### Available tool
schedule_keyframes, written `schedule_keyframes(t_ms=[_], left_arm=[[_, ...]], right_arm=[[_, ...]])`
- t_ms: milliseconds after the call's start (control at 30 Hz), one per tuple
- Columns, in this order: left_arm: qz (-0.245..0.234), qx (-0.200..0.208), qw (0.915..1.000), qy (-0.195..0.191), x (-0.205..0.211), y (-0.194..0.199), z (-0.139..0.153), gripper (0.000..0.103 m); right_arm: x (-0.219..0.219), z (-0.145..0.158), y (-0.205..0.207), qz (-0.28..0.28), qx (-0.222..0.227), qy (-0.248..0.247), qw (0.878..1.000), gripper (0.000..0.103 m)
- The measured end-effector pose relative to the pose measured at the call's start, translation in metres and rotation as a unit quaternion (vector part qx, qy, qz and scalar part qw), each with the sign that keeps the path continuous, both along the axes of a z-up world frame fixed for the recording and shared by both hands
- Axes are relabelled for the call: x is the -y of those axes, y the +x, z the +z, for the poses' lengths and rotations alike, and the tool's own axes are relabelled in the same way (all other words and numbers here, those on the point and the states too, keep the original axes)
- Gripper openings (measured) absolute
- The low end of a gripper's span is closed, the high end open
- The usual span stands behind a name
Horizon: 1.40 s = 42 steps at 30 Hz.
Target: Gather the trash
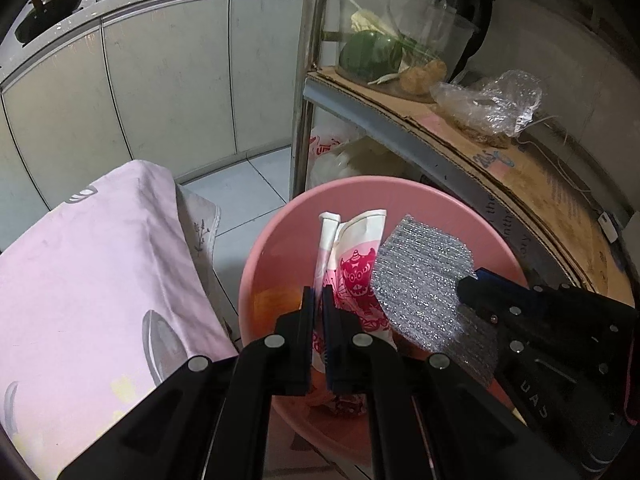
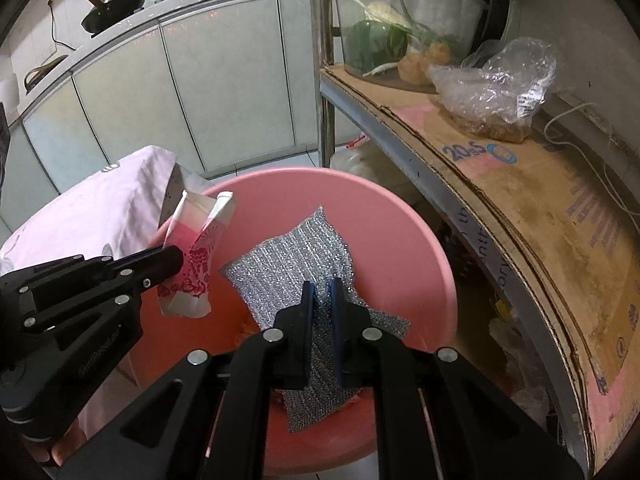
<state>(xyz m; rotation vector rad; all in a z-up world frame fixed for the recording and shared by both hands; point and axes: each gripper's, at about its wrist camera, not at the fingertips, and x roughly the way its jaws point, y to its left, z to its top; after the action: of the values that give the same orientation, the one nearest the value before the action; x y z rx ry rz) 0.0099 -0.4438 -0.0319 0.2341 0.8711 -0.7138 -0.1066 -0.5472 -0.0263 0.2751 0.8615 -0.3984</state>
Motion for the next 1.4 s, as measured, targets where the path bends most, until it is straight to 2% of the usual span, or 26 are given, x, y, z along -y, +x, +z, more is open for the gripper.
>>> schedule_keyframes(t_ms=[233, 333, 400, 700, 767, 867, 1133, 1267, 1400], left_arm=[[0.001, -0.002, 1.0, 0.007, 0.002, 0.002, -0.004, 0.006], [0.003, -0.009, 0.9999, 0.006, 0.001, 0.003, -0.004, 0.018], [0.004, -0.007, 1.0, 0.002, -0.001, 0.002, -0.001, 0.029], [0.003, 0.009, 0.9999, -0.012, -0.013, -0.01, 0.02, 0.041], [0.003, 0.016, 0.9997, -0.016, -0.017, -0.015, 0.027, 0.042], [0.001, 0.026, 0.9994, -0.022, -0.023, -0.021, 0.037, 0.043], [0.003, 0.041, 0.9986, -0.035, -0.045, -0.037, 0.057, 0.046], [0.007, 0.052, 0.9981, -0.034, -0.059, -0.046, 0.063, 0.048], [0.013, 0.056, 0.9977, -0.037, -0.073, -0.054, 0.07, 0.05]], right_arm=[[0.001, -0.004, 0.007, -0.011, -0.012, 0.0, 1.0, 0.013], [0.003, -0.004, 0.006, -0.013, -0.012, 0.004, 1.0, 0.016], [0.004, -0.003, 0.005, -0.014, -0.011, 0.002, 1.0, 0.021], [-0.006, 0.01, -0.006, -0.006, 0.002, 0.002, 1.0, 0.023], [-0.01, 0.015, -0.01, -0.005, 0.008, 0.001, 1.0, 0.023], [-0.016, 0.025, -0.015, -0.002, 0.021, 0.0, 1.0, 0.037], [-0.033, 0.047, -0.033, 0.001, 0.047, -0.008, 0.999, 0.04], [-0.045, 0.056, -0.045, 0.005, 0.06, -0.015, 0.998, 0.048], [-0.06, 0.063, -0.056, 0.01, 0.066, -0.027, 0.997, 0.049]])
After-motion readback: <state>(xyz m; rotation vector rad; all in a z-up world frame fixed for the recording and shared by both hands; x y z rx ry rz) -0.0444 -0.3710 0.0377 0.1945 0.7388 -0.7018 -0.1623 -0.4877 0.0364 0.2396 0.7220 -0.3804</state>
